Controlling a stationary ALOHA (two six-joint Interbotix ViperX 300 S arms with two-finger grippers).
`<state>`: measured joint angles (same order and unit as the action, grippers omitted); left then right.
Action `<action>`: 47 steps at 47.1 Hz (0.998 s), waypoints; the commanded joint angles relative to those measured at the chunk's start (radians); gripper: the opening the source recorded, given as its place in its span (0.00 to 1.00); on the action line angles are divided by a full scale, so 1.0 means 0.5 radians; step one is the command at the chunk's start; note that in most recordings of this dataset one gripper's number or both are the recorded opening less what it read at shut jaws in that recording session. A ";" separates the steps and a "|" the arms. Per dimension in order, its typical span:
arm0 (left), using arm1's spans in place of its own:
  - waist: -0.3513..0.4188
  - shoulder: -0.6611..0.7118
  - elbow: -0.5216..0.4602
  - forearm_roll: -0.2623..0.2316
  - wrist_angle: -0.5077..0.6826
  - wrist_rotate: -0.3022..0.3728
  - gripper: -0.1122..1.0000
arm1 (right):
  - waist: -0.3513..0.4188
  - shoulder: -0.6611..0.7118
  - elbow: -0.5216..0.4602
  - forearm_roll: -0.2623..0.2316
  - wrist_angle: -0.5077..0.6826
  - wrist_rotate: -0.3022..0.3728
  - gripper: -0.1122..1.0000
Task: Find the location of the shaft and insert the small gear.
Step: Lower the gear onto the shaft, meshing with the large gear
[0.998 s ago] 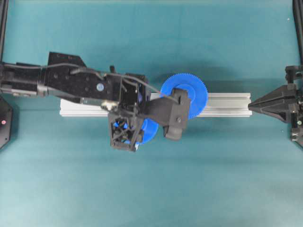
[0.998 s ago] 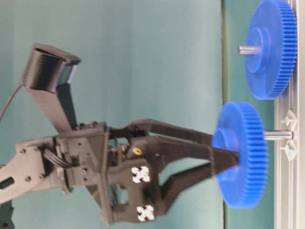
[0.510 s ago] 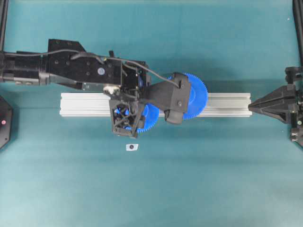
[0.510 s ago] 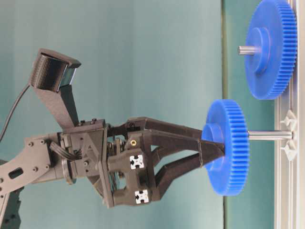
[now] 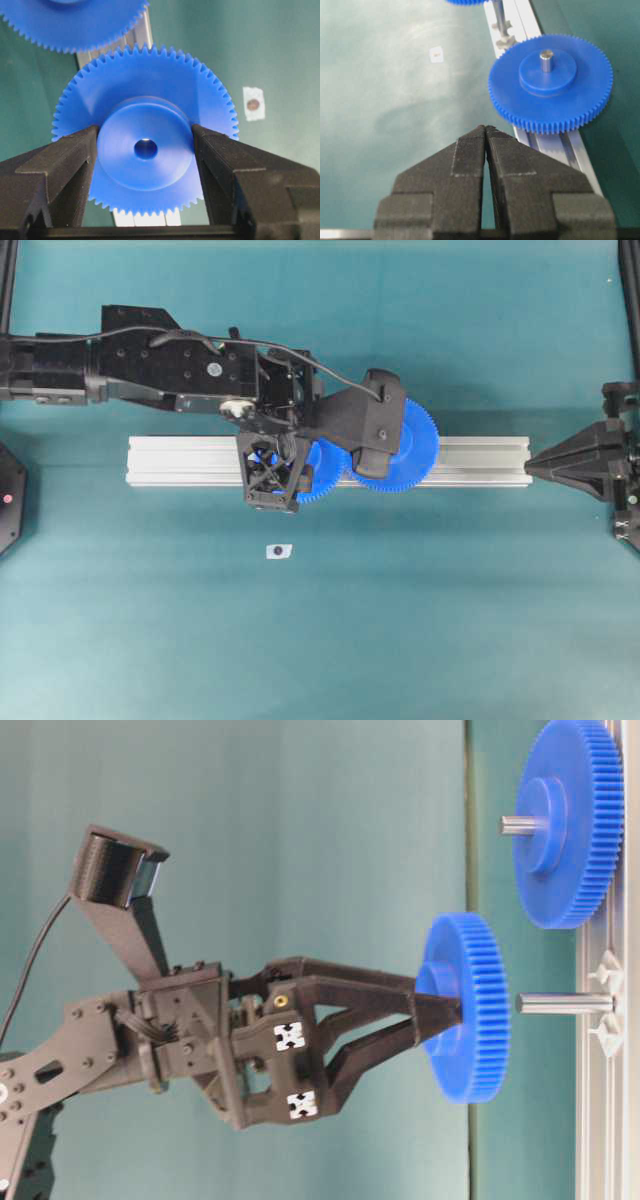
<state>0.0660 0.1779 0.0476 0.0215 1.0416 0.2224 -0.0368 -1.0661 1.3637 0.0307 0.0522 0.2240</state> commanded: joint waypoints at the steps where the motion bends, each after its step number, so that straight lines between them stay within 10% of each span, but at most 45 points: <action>1: 0.006 -0.021 -0.058 0.009 -0.018 0.003 0.67 | -0.012 0.009 -0.021 -0.003 -0.015 0.021 0.15; 47: 0.046 0.098 -0.046 0.009 -0.080 0.046 0.67 | -0.012 -0.006 -0.018 -0.003 -0.012 0.021 0.15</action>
<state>0.0859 0.2408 0.0445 0.0215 1.0048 0.2439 -0.0399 -1.0738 1.3637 0.0307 0.0522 0.2255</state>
